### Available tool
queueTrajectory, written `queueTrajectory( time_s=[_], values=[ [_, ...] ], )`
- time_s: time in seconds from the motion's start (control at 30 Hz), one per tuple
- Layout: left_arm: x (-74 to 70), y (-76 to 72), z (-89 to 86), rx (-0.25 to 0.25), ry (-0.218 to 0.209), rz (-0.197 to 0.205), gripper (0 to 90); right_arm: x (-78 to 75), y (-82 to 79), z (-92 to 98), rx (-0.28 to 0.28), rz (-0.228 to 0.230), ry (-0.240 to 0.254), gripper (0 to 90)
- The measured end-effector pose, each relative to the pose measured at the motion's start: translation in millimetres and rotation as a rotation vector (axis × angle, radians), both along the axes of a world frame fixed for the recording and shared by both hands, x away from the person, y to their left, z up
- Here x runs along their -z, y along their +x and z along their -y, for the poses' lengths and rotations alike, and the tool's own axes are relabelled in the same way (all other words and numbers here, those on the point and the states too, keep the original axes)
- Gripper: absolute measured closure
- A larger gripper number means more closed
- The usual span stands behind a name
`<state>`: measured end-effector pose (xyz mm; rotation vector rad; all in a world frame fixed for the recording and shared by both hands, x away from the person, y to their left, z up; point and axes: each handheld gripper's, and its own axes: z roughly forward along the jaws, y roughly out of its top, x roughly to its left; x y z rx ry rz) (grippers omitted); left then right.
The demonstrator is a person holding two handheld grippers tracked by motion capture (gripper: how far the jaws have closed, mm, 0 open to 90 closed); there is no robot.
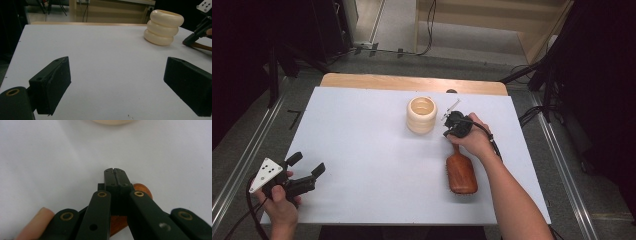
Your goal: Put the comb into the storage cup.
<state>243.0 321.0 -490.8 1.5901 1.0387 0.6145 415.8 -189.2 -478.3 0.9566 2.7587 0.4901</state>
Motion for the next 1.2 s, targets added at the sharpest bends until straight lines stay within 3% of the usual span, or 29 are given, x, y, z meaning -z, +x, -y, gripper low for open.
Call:
queueTrajectory(
  time_s=[0.37,0.67,1.0,1.2],
  values=[
    [0.2,0.4,0.9,0.001,0.009,-0.001,7.5,4.4,-7.5,39.0,0.085,-0.029,-0.009,88.4],
    [0.2,0.1,1.9,0.000,0.015,-0.002,7.5,9.5,-20.5,71.3,0.139,-0.031,0.016,88.4],
    [0.3,-0.1,2.4,0.001,0.017,-0.002,7.5,11.5,-45.4,106.3,0.185,-0.027,0.032,88.4],
    [0.3,0.0,2.1,0.002,0.015,-0.003,7.5,13.0,-62.6,118.2,0.178,-0.018,0.047,88.4]
  ],
)
